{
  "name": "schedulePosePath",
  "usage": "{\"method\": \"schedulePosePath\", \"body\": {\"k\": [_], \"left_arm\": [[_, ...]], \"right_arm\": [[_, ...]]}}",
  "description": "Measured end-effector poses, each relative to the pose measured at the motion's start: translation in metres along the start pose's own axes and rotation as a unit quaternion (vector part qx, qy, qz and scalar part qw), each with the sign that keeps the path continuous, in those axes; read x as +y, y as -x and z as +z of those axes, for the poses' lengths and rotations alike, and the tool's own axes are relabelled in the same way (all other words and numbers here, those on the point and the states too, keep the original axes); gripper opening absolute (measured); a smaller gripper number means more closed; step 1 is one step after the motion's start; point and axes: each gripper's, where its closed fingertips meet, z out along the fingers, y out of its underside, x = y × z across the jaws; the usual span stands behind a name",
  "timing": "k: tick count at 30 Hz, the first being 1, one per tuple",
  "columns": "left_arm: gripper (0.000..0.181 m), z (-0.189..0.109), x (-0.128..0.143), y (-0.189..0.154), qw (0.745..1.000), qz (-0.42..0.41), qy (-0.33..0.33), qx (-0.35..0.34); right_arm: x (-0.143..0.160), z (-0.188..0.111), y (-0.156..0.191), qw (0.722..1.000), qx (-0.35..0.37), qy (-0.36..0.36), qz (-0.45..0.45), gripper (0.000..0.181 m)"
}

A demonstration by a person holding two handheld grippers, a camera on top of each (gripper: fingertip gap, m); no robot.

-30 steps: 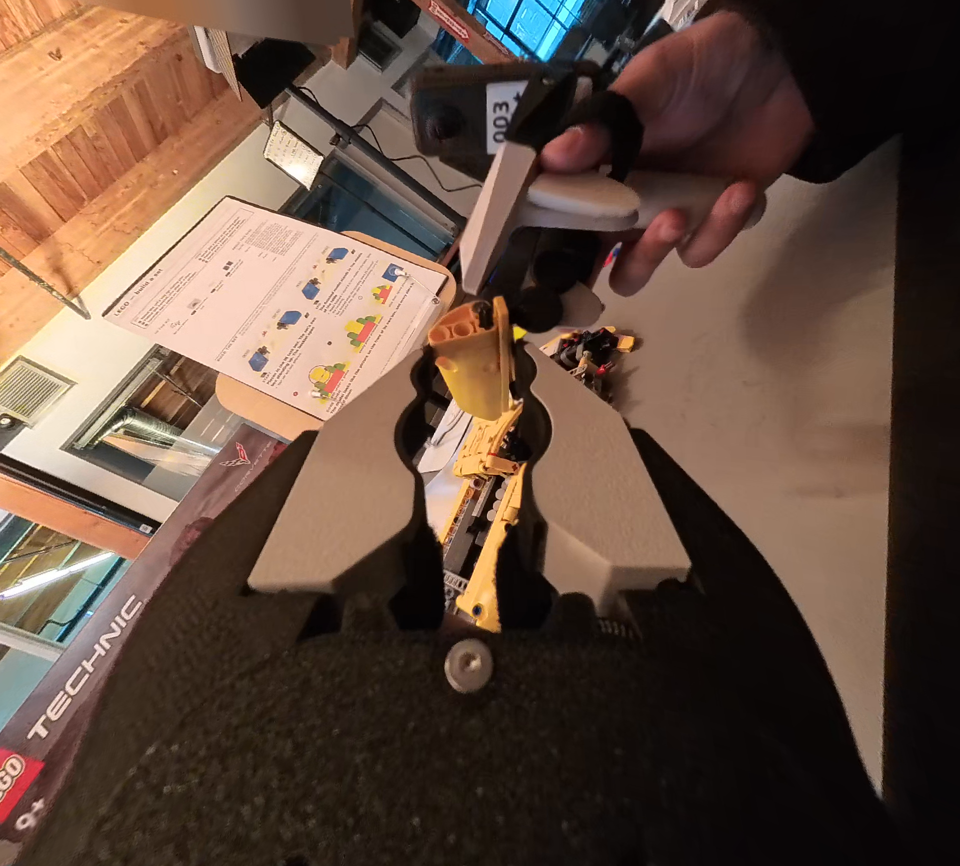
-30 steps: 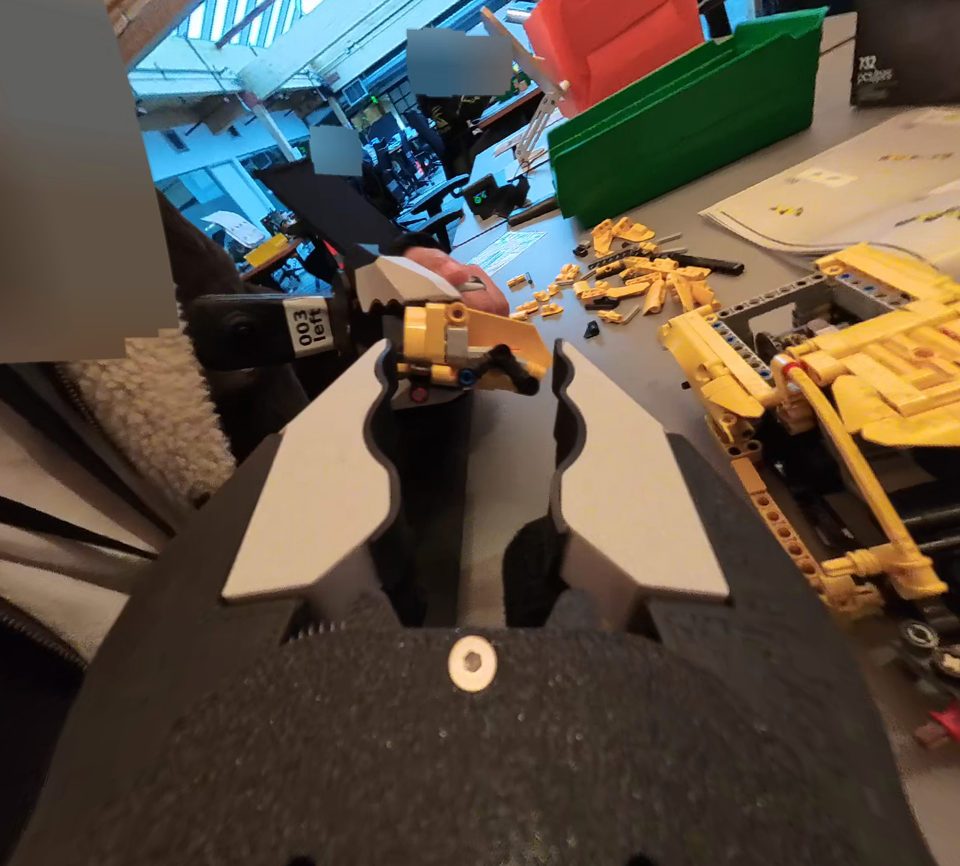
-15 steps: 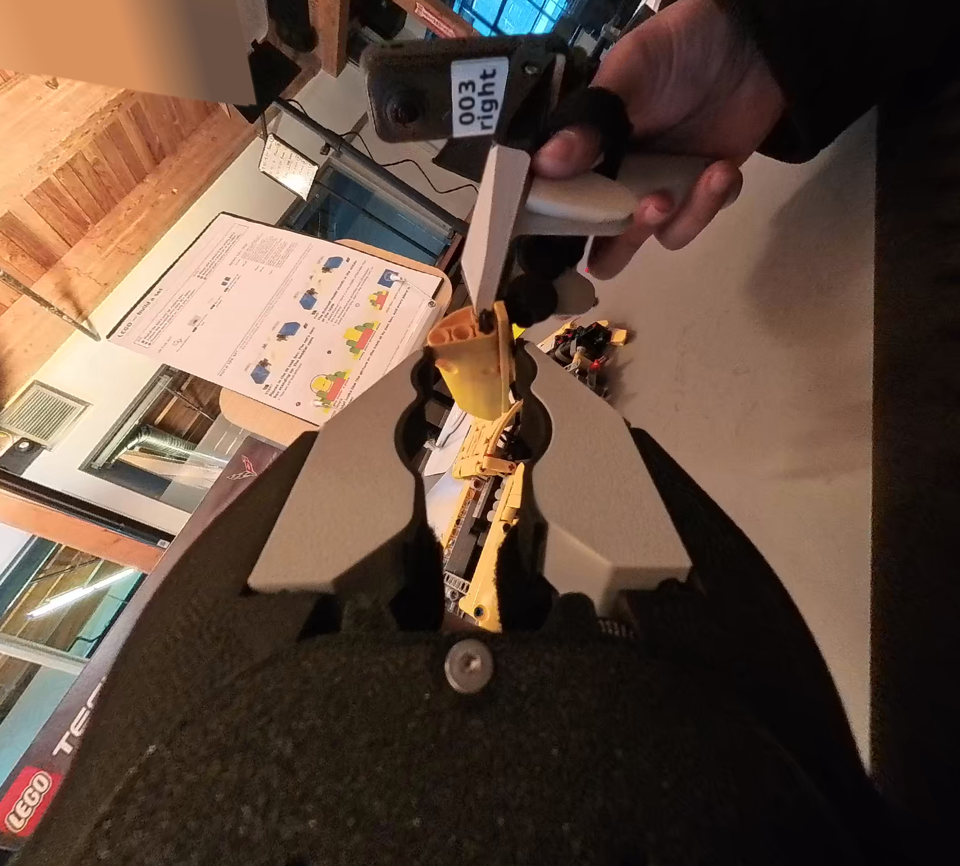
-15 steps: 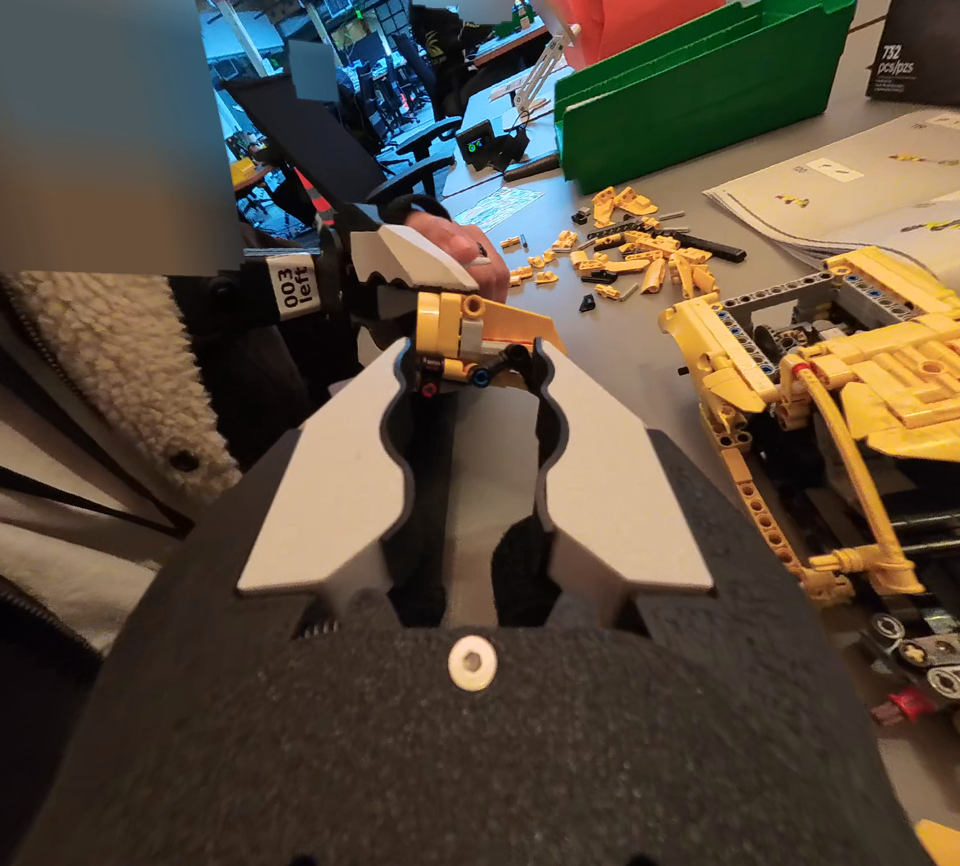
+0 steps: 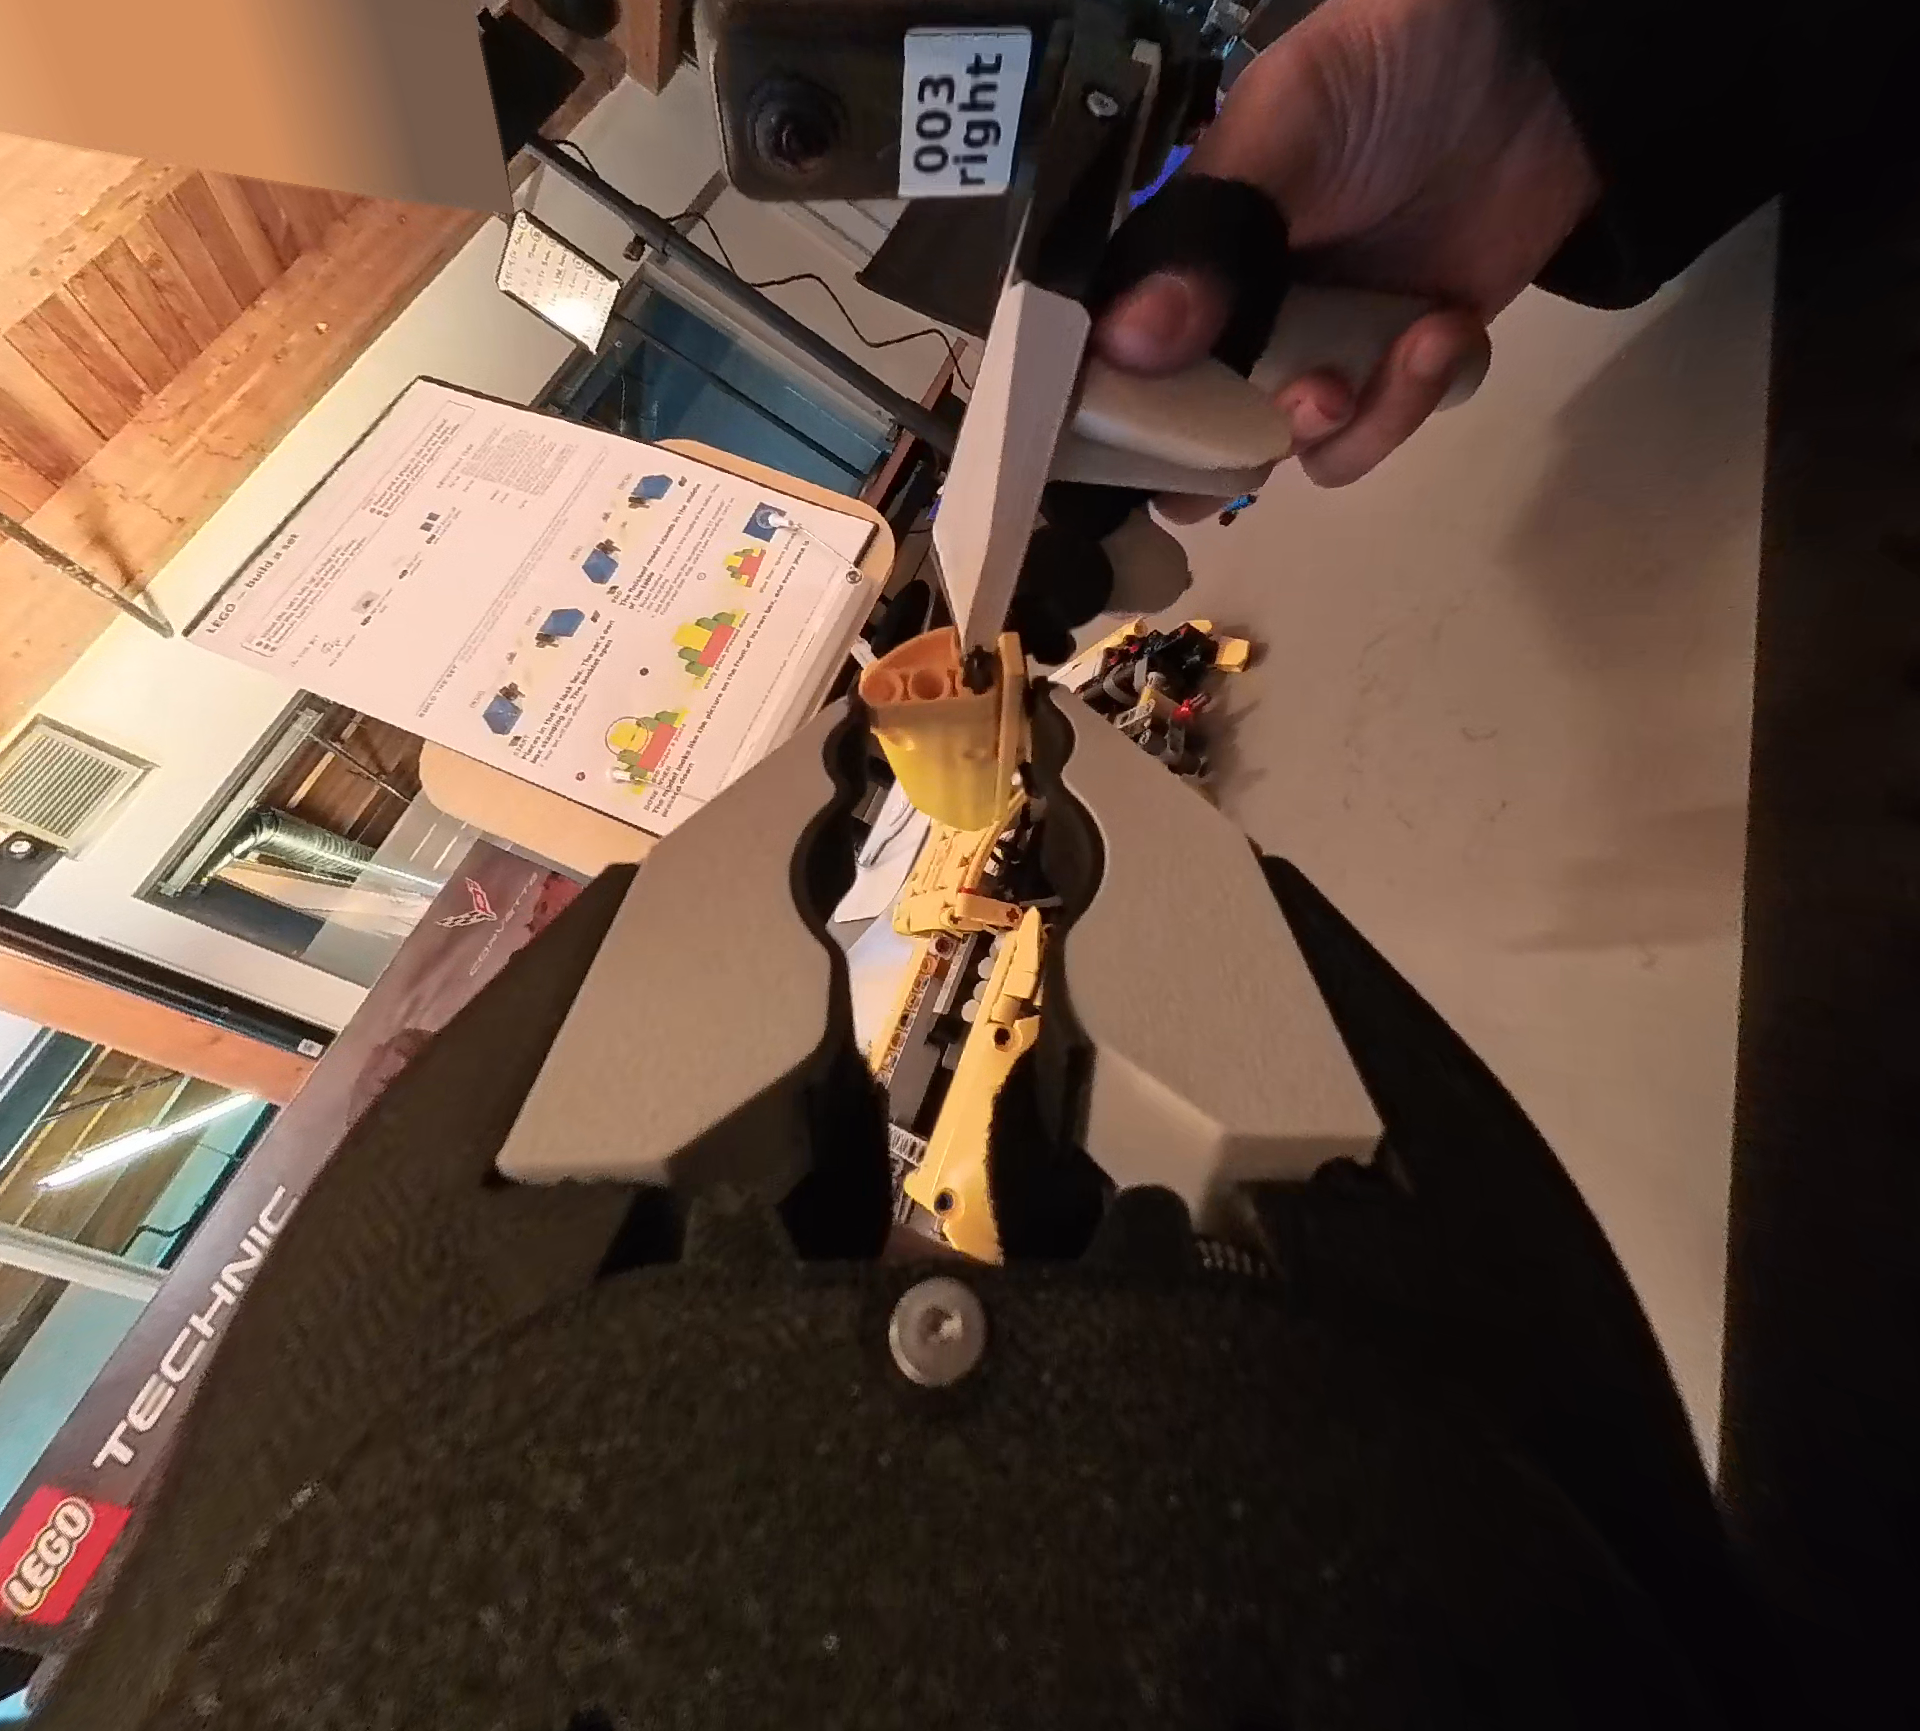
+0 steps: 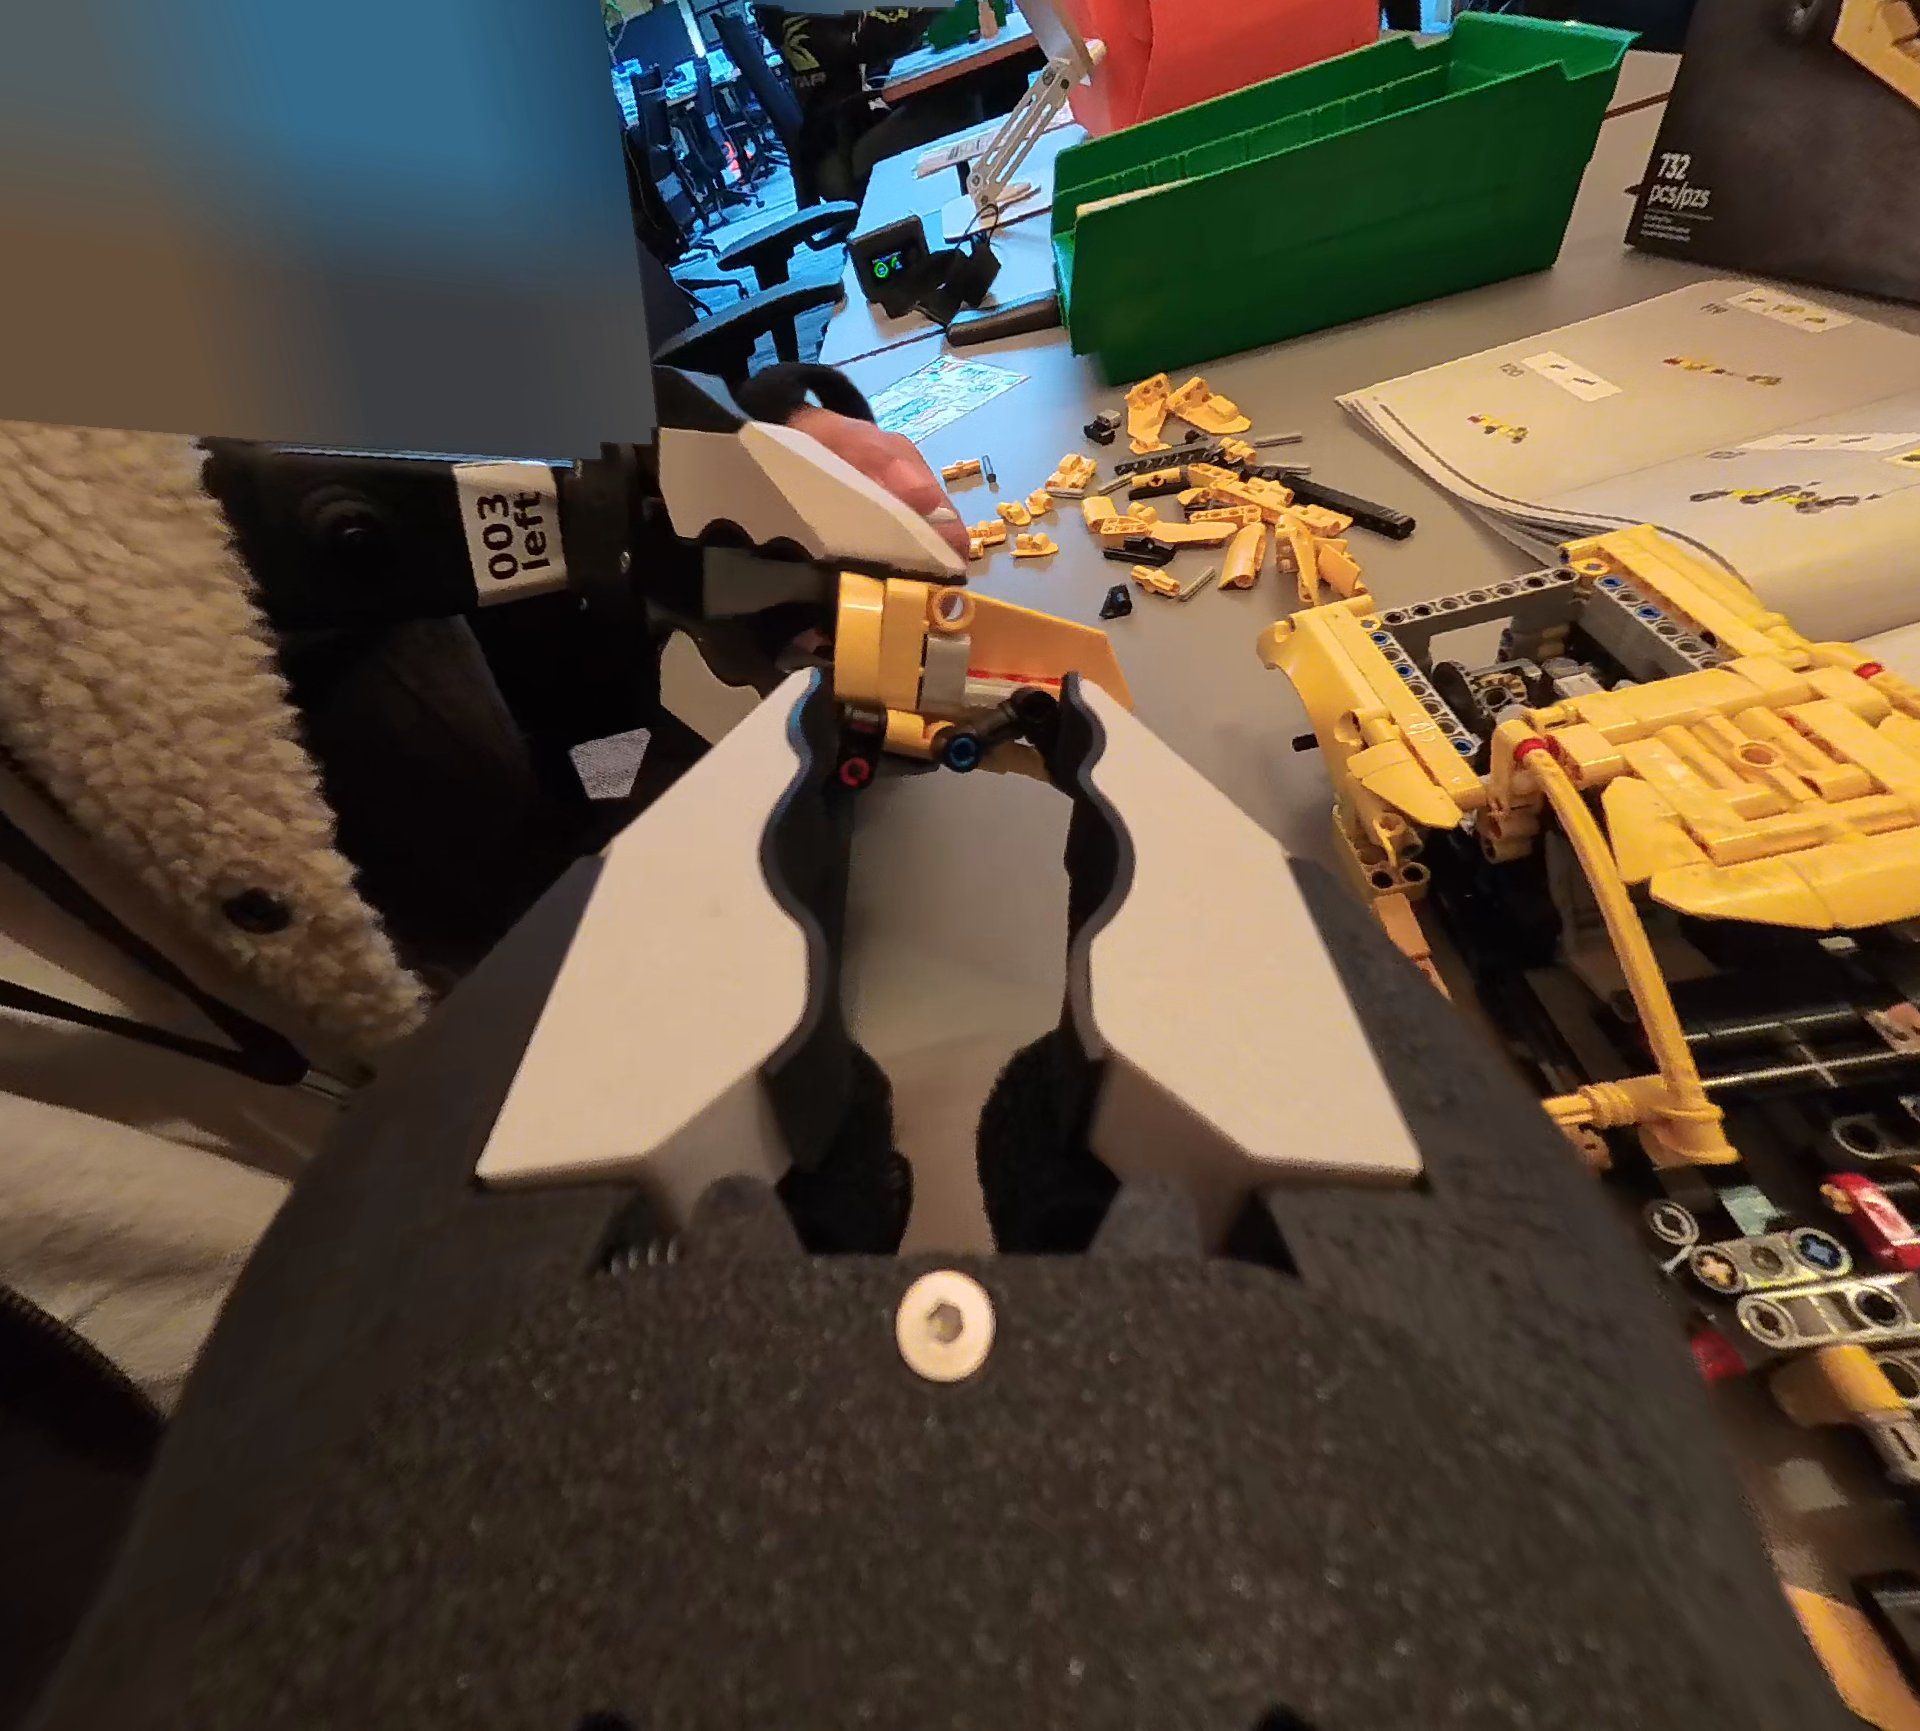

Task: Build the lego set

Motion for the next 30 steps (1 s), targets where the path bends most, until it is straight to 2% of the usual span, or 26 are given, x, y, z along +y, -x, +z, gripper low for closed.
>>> {"method": "schedulePosePath", "body": {"k": [9,11,15,19,21,24,27,30], "left_arm": [[0.031,0.002,0.003,0.003,1.0,-0.005,0.012,-0.009],[0.031,0.004,0.007,0.005,1.0,-0.008,0.018,-0.017],[0.03,0.009,0.039,0.002,0.996,-0.01,0.089,-0.014],[0.03,0.01,0.075,-0.003,0.981,-0.108,0.161,0.026],[0.03,0.011,0.092,-0.005,0.965,-0.171,0.197,0.04],[0.03,0.011,0.105,-0.013,0.934,-0.268,0.222,0.074],[0.03,0.01,0.106,-0.013,0.914,-0.331,0.217,0.084],[0.03,0.01,0.101,-0.009,0.893,-0.395,0.194,0.093]], "right_arm": [[-0.003,0.0,-0.003,1.0,0.009,-0.004,0.002,0.041],[-0.005,0.0,-0.007,0.999,0.033,0.0,-0.01,0.042],[0.003,-0.008,-0.032,0.993,0.11,0.034,0.012,0.042],[0.046,-0.03,-0.047,0.958,0.213,0.185,0.054,0.042],[0.068,-0.037,-0.047,0.934,0.25,0.246,0.066,0.043],[0.099,-0.041,-0.045,0.899,0.286,0.324,0.068,0.043],[0.108,-0.041,-0.047,0.888,0.311,0.332,0.066,0.043],[0.106,-0.039,-0.045,0.896,0.308,0.307,0.089,0.046]]}}
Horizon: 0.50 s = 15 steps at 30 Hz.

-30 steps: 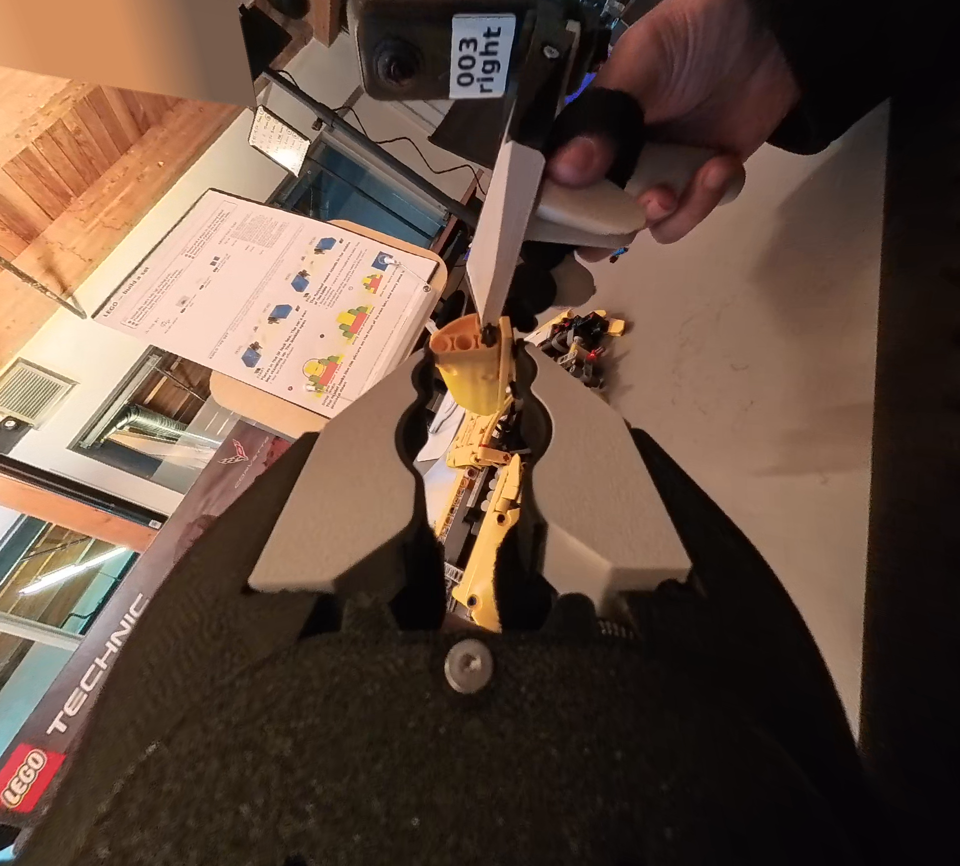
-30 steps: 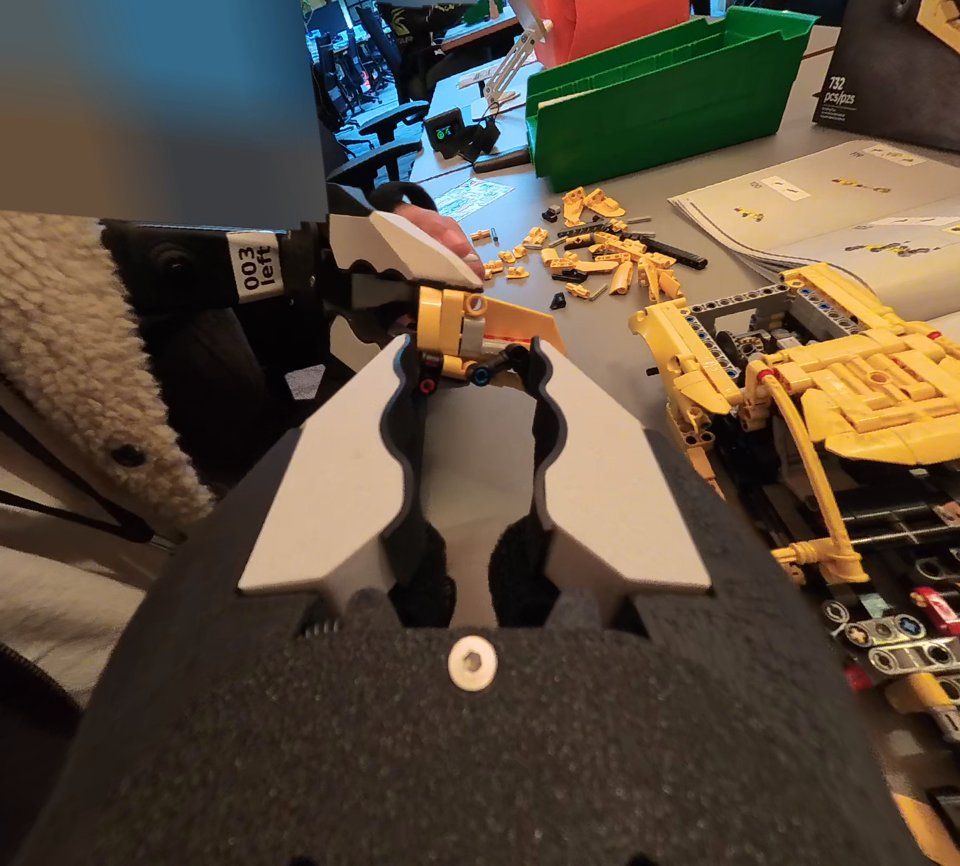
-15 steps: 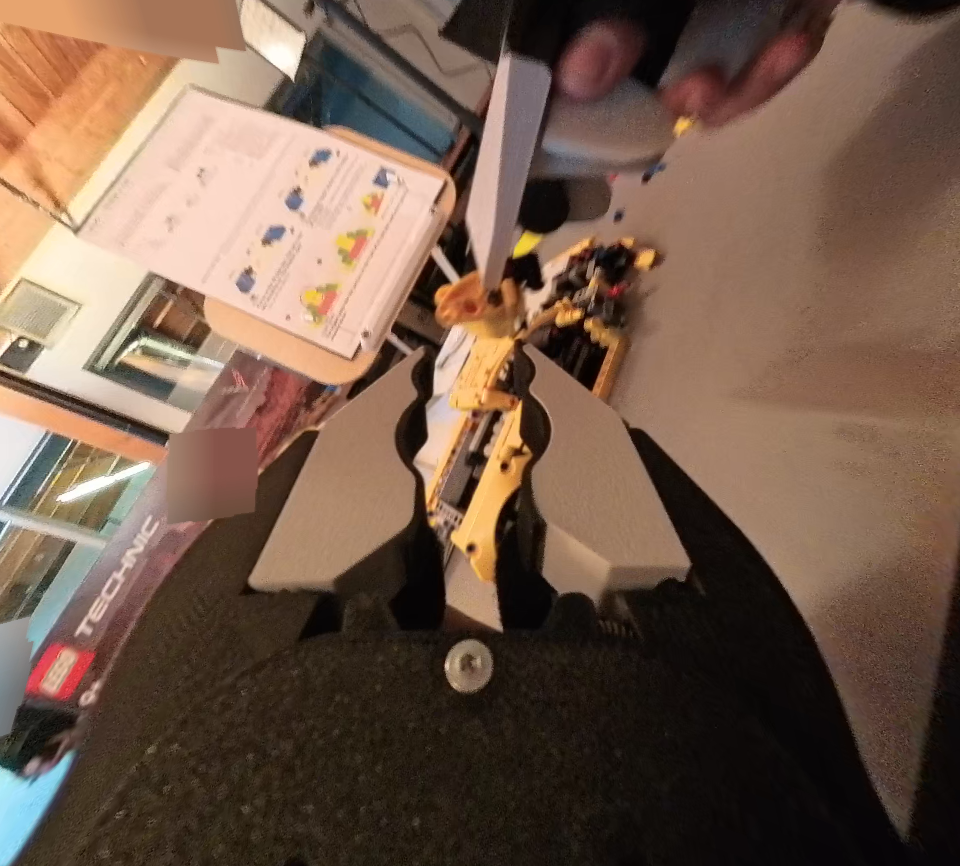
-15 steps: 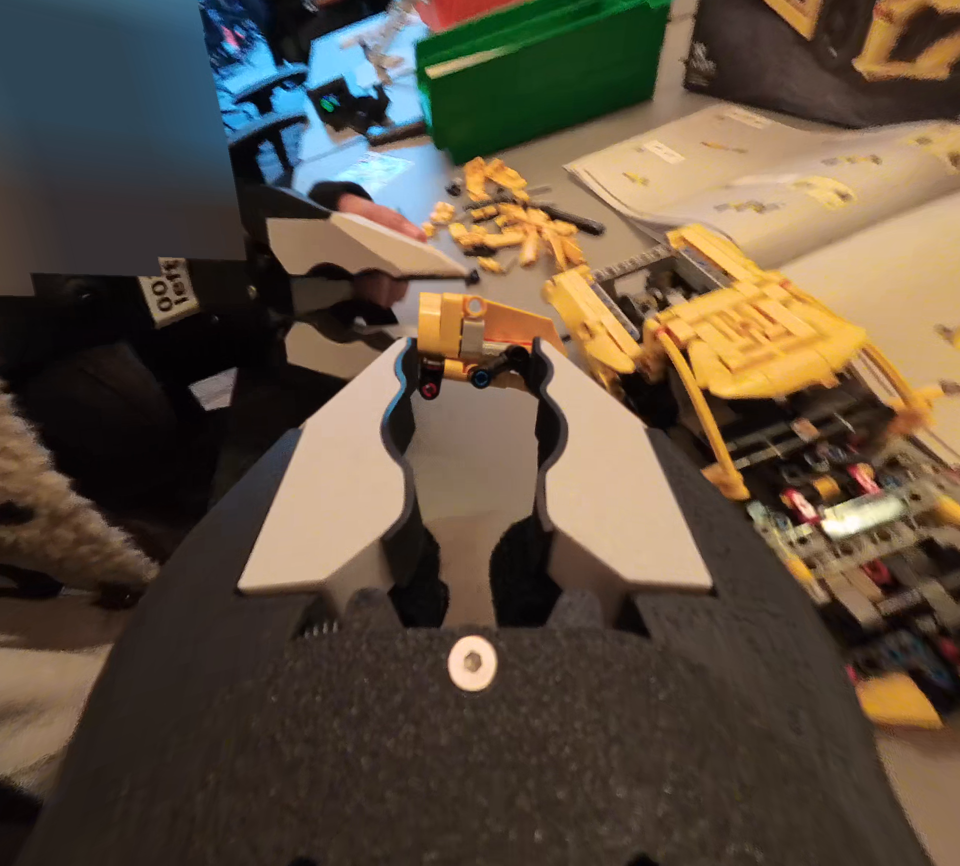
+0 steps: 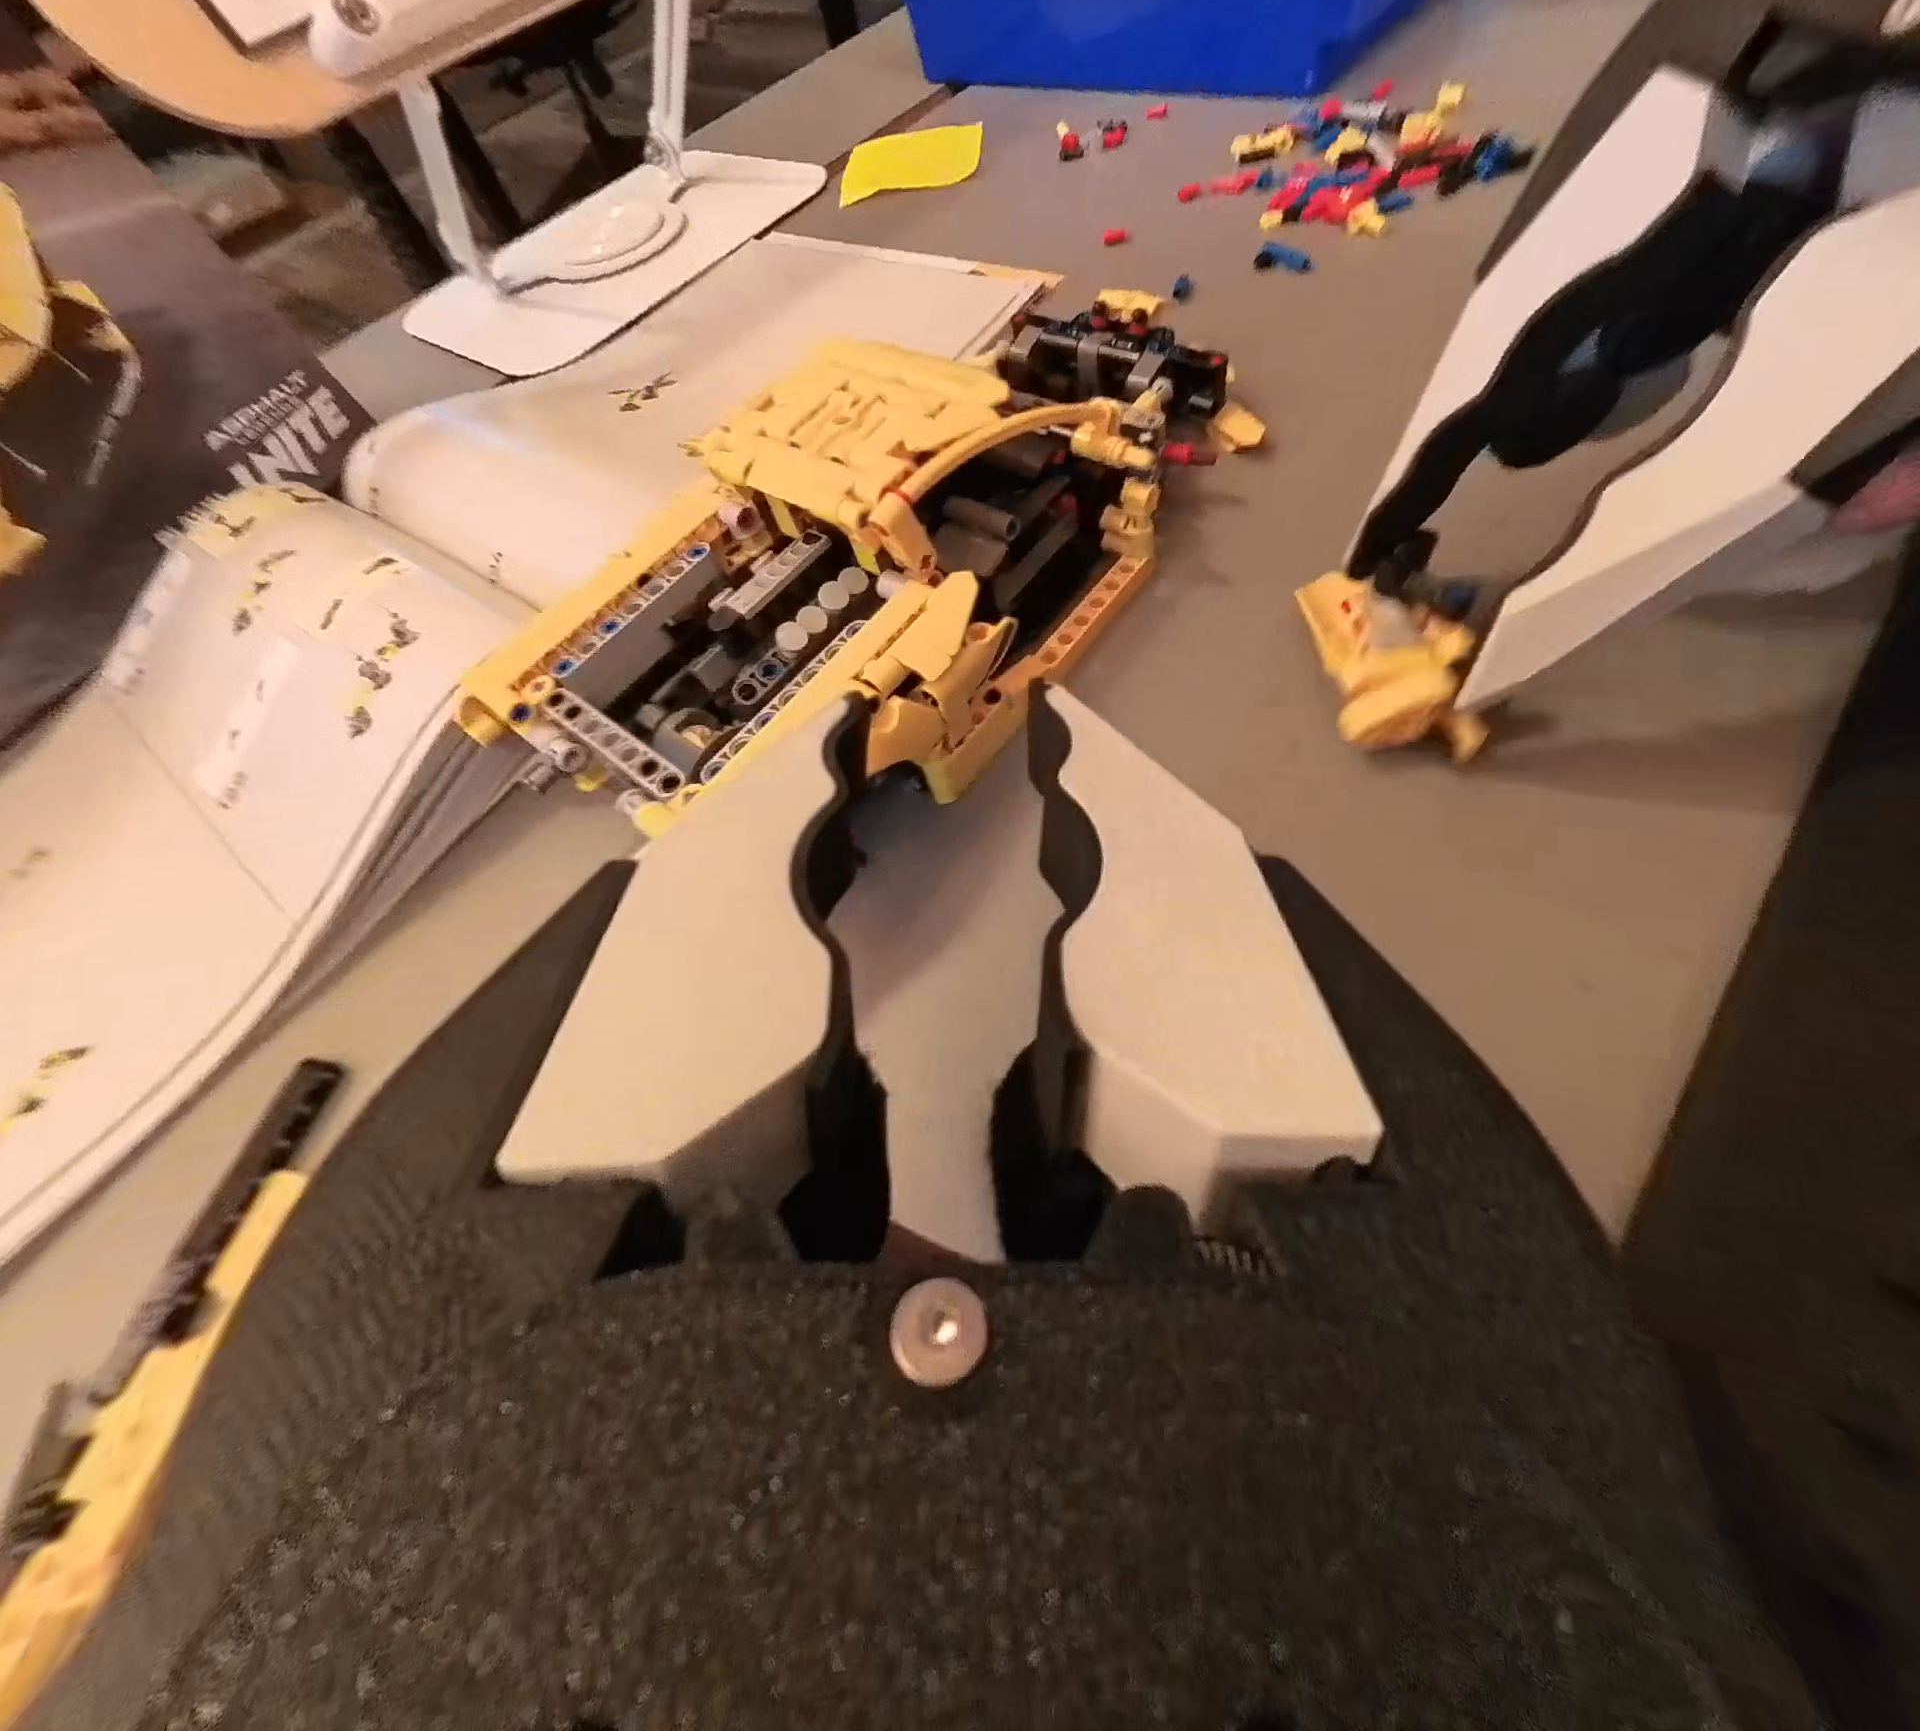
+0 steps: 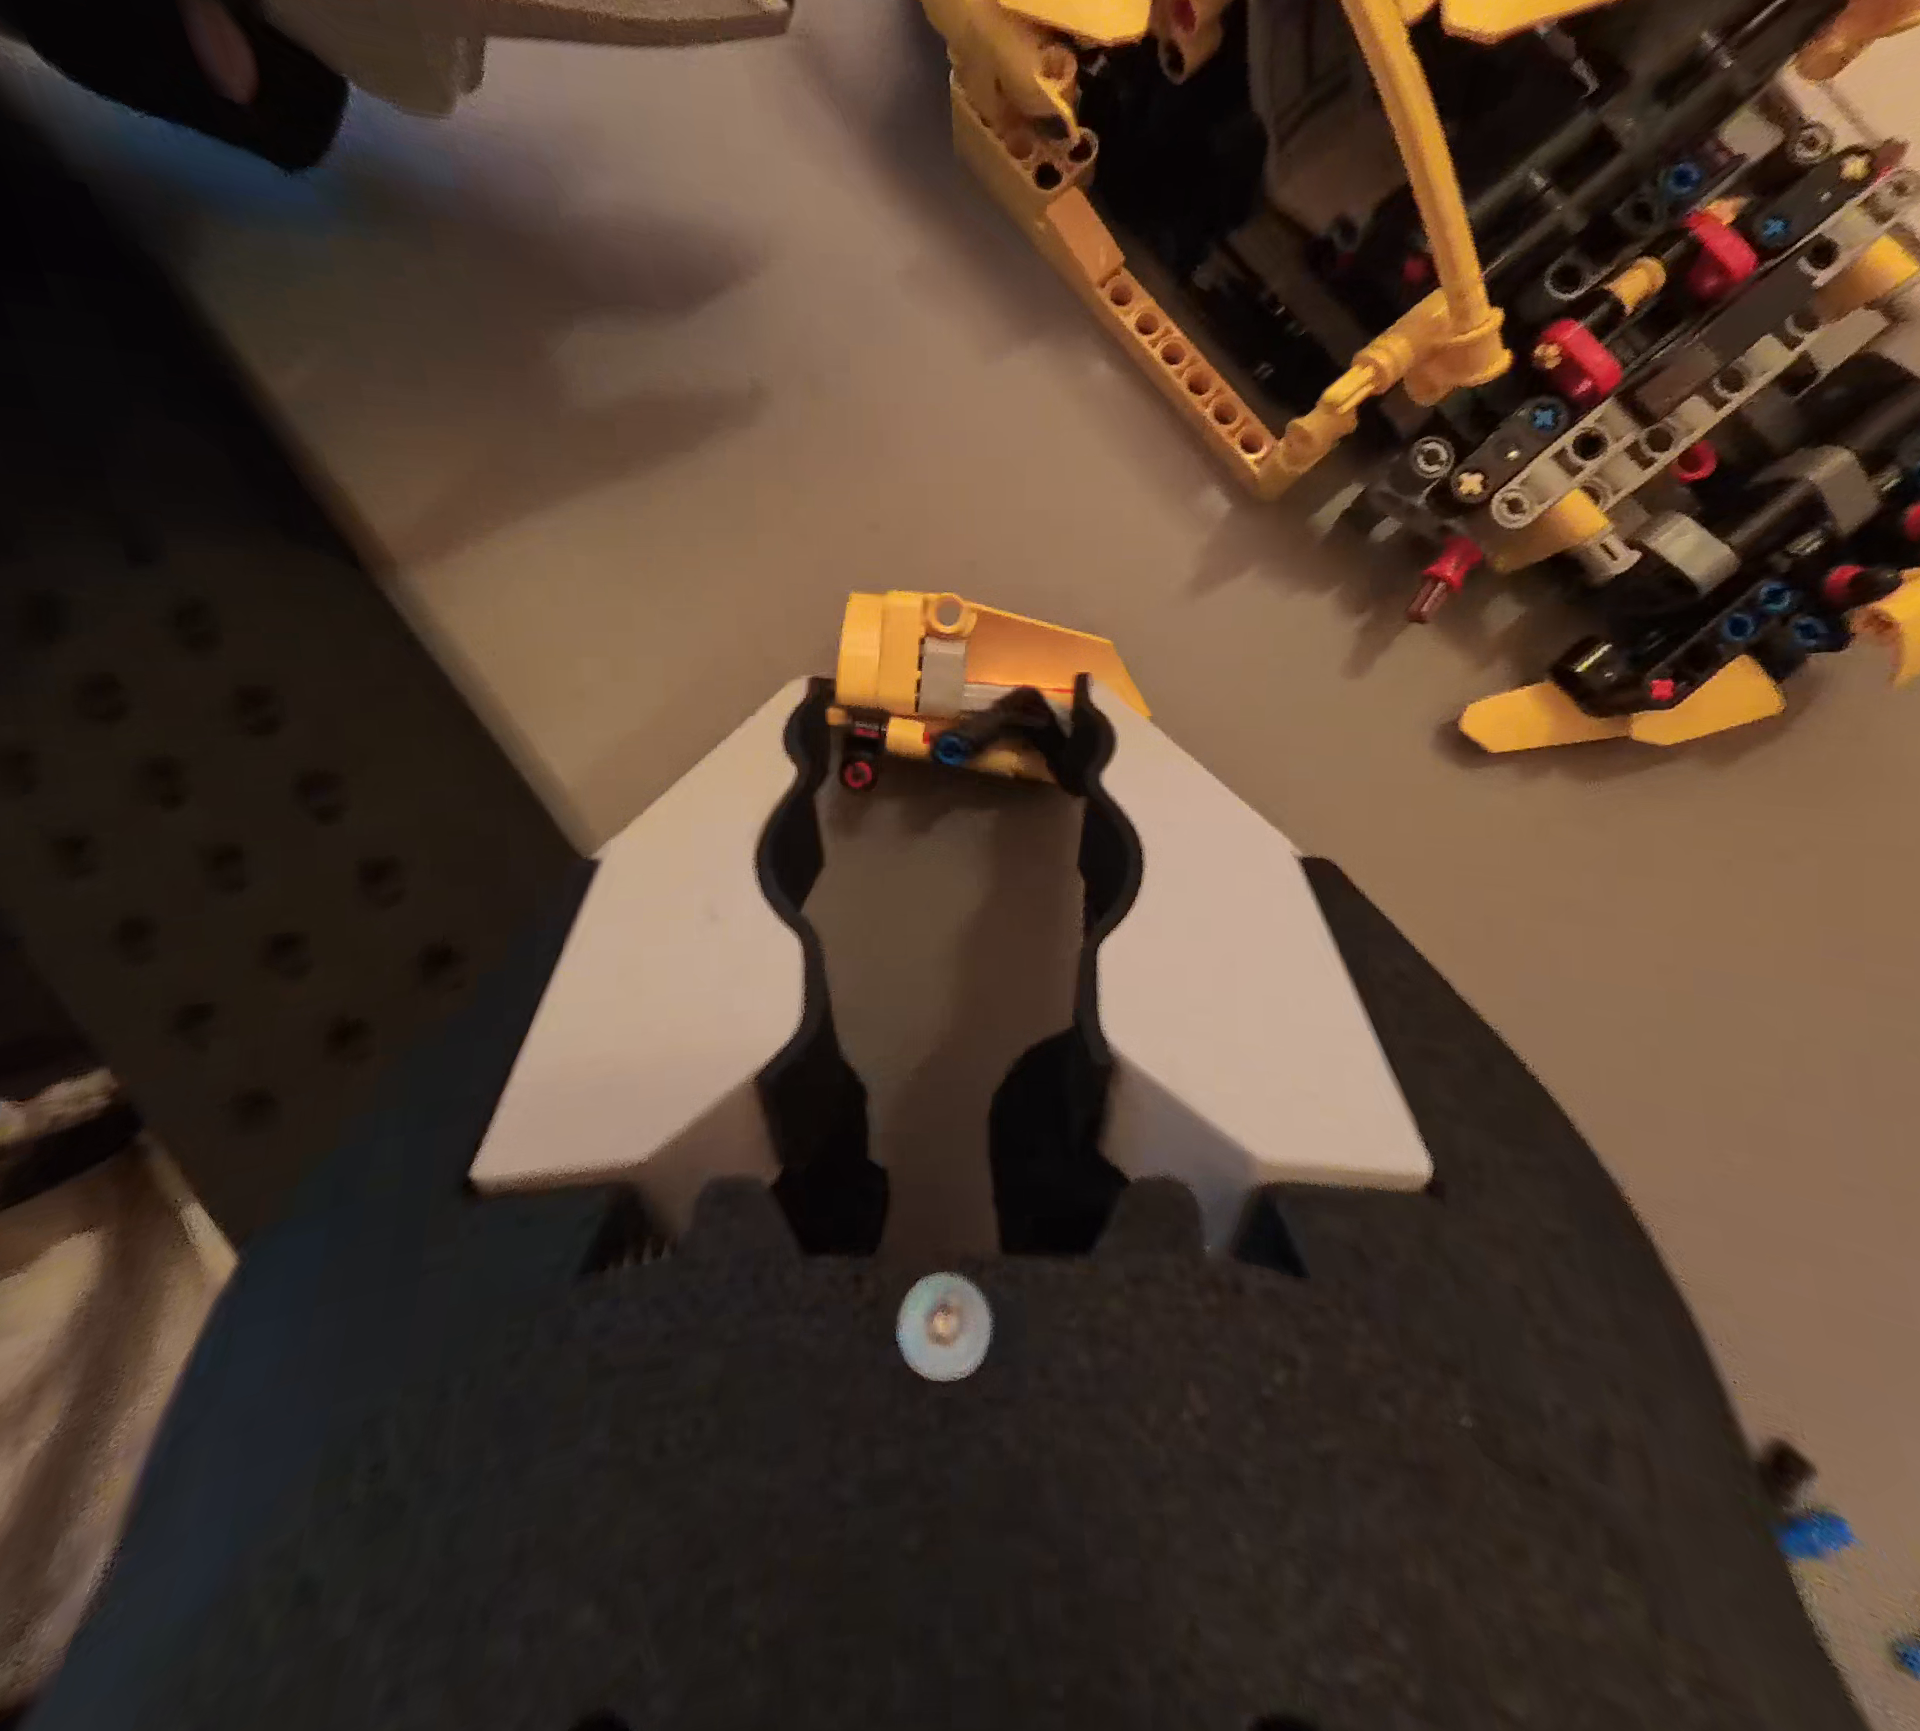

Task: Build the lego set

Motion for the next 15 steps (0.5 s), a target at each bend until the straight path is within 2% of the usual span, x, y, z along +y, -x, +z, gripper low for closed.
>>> {"method": "schedulePosePath", "body": {"k": [2,5,8,10,12,15], "left_arm": [[0.03,-0.003,-0.004,-0.001,0.998,-0.055,-0.014,0.035],[0.031,-0.012,-0.022,0.007,0.983,-0.151,-0.049,0.091],[0.031,-0.019,-0.058,0.037,0.964,-0.218,-0.074,0.129],[0.031,-0.014,-0.09,0.071,0.962,-0.229,-0.085,0.123],[0.031,0.004,-0.11,0.109,0.971,-0.214,-0.06,0.089],[0.034,0.047,-0.109,0.15,0.984,-0.165,0.033,0.049]], "right_arm": [[-0.003,-0.007,-0.001,0.999,-0.019,-0.014,0.023,0.063],[-0.024,-0.04,-0.024,0.996,-0.028,-0.079,0.038,0.064],[-0.058,-0.077,-0.082,0.989,0.009,-0.143,0.046,0.058],[-0.09,-0.088,-0.126,0.984,0.025,-0.171,0.043,0.053],[-0.109,-0.078,-0.182,0.988,0.062,-0.127,0.06,0.05],[-0.119,-0.035,-0.232,0.986,0.02,-0.057,0.153,0.053]]}}
